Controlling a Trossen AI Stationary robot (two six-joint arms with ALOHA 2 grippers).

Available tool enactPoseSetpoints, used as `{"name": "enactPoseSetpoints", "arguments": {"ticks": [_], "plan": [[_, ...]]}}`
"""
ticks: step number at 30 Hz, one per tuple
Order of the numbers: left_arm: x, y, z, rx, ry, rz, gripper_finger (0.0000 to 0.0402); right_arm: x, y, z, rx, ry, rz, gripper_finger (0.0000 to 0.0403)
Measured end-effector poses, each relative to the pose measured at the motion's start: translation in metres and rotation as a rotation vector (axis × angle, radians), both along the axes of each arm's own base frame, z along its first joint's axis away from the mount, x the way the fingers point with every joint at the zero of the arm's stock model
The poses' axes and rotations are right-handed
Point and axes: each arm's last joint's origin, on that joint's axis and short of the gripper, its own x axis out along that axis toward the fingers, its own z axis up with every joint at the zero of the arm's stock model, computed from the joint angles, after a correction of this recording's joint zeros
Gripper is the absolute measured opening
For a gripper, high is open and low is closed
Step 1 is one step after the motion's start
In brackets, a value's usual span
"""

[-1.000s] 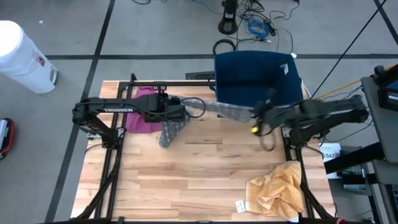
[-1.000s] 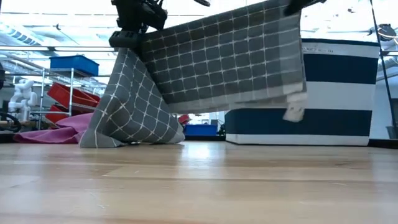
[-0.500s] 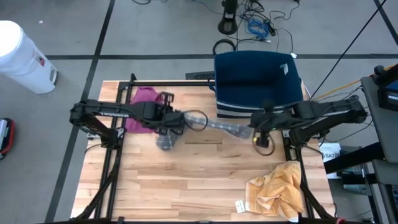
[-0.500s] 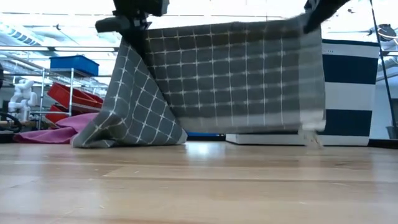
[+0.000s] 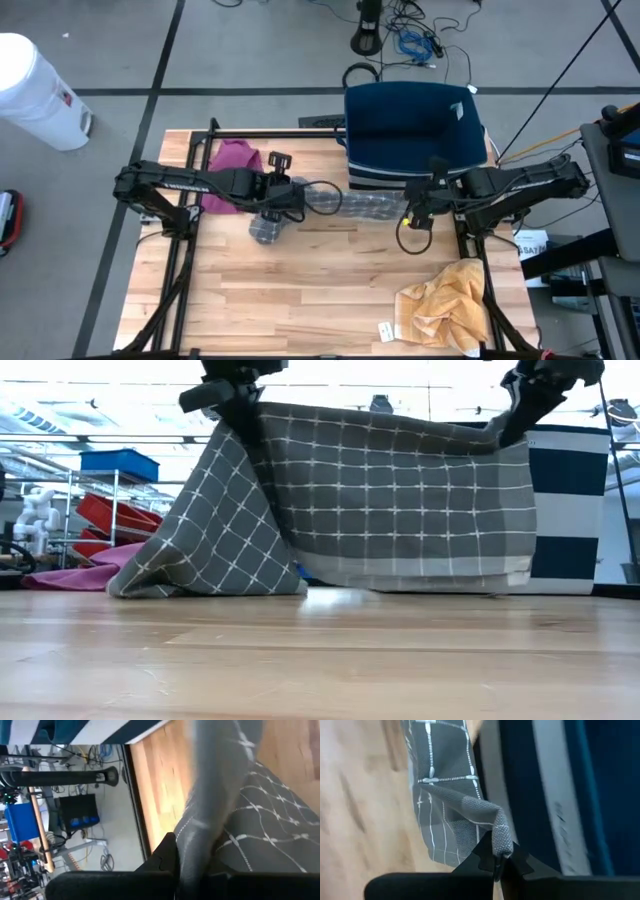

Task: Fold towel
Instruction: Fold the gray checkered towel

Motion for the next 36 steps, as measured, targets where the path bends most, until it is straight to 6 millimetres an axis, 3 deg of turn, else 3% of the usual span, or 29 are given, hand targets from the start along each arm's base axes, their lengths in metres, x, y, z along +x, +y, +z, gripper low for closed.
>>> {"name": "enactPoseSetpoints", "arguments": {"ticks": [6, 11, 14, 19, 24, 27, 31, 36], "plan": [[0.008, -0.007, -0.005, 0.007, -0.015, -0.02, 0.0, -0.013, 0.009, 0.001, 0.002, 0.016, -0.015, 0.0], [0.024, -0.031, -0.029, -0.209, 0.064, -0.164, 0.0, -0.014, 0.024, -0.014, 0.235, 0.061, 0.032, 0.0], [0.039, -0.043, -0.055, -0.25, 0.134, -0.203, 0.0, -0.015, 0.032, -0.037, 0.309, 0.1, 0.036, 0.0], [0.06, -0.061, -0.113, -0.258, 0.316, -0.244, 0.0, -0.023, 0.046, -0.097, 0.503, 0.172, 0.071, 0.0], [0.068, -0.078, -0.155, -0.258, 0.419, -0.268, 0.0, -0.037, 0.058, -0.146, 0.606, 0.162, 0.079, 0.0], [0.073, -0.086, -0.164, -0.257, 0.397, -0.287, 0.0, -0.044, 0.064, -0.157, 0.632, 0.162, 0.077, 0.0], [0.081, -0.095, -0.163, -0.265, 0.29, -0.323, 0.0, -0.046, 0.073, -0.157, 0.678, 0.14, 0.102, 0.0005], [0.087, -0.103, -0.162, -0.271, 0.21, -0.35, 0.0, -0.044, 0.084, -0.155, 0.745, 0.09, 0.122, 0.0075]]}}
